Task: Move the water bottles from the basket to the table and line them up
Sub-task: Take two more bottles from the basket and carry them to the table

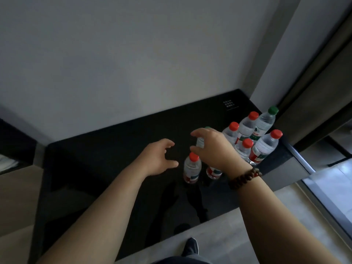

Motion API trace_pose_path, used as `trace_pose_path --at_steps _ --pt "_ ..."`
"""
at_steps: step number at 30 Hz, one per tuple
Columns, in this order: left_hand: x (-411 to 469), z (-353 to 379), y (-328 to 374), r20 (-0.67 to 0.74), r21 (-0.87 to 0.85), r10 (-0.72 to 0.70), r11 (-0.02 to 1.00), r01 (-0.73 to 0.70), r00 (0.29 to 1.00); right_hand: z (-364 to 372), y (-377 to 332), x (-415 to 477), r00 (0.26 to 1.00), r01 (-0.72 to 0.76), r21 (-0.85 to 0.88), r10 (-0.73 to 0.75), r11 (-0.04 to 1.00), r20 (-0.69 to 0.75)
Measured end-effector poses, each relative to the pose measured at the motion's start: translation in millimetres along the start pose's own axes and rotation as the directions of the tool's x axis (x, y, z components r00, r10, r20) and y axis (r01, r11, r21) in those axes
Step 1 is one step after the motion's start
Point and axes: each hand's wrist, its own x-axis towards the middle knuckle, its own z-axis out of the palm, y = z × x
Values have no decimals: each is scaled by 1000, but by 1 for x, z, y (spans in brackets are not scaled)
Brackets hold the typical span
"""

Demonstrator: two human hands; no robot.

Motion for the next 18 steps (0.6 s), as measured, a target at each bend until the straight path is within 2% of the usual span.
trace_pose_path --at_steps 4,8,13,18 --pt "-42 -36 -51 -145 34 -109 993 115 983 36 -63 5 994 90 -103 -82 991 77" --pt "-104 -59 -128 -238 73 -273 952 297 932 90 -136 -2 962 193 -182 -150 964 228" --pt "-204 -74 -244 -326 -13 -456 878 479 828 174 -237 -30 901 324 -254 -216 911 376" --pt "-318 -82 -375 -370 -104 -630 759 643 683 266 -354 -78 789 497 -248 -315 831 527"
